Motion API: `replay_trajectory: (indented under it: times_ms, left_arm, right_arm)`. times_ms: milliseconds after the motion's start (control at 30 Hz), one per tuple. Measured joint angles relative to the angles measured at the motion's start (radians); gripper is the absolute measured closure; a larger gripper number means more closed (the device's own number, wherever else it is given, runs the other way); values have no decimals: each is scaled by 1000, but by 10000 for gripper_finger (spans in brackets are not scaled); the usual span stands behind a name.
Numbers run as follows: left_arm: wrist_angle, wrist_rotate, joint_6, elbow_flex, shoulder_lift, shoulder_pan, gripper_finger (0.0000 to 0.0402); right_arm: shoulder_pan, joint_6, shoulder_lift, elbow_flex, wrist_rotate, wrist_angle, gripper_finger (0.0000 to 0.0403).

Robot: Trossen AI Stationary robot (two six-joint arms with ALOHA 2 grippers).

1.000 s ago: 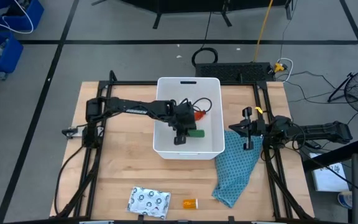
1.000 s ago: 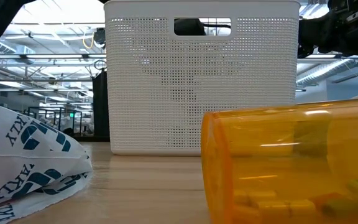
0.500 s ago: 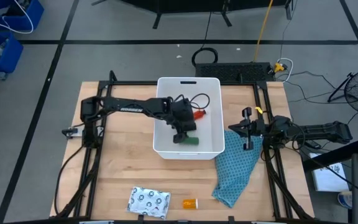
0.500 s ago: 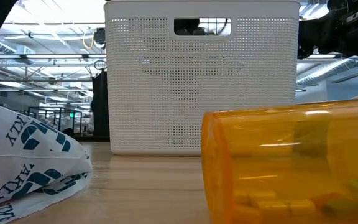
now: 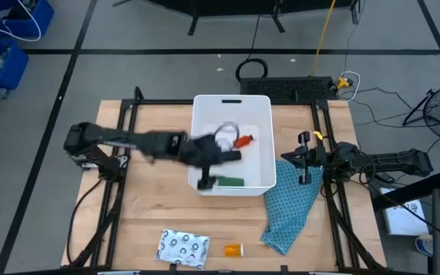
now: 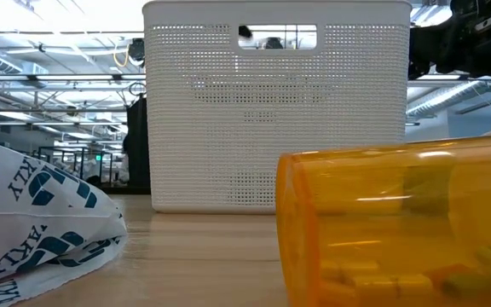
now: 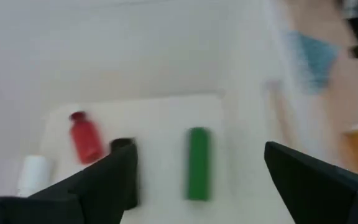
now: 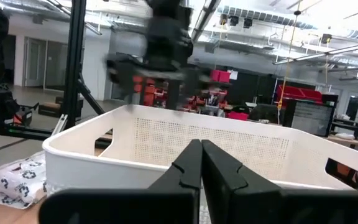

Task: Pick & place medical supplies in basket/bin
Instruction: Adjust the white bin

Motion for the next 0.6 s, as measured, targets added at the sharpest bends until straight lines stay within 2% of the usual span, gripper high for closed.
replay_trajectory:
  times_ms: [100, 267, 367, 467, 600]
  left_arm:
    - [4, -44, -69, 0, 4, -132, 67]
    - [66, -162, -202, 1, 89, -306, 79]
    - [139, -172, -301, 0, 147, -366, 70]
    - [211, -139, -358, 0, 188, -402, 56]
    - [218, -280, -328, 0, 200, -430, 43]
  right_arm:
    - [0, -8, 0, 0, 2, 5, 403]
    - [0, -14, 0, 0, 2, 15, 403]
    - [0, -1, 0, 0, 2, 16, 403]
    - [0, 16, 0, 0, 2, 25, 403]
    - [0, 68, 0, 0, 3, 48, 403]
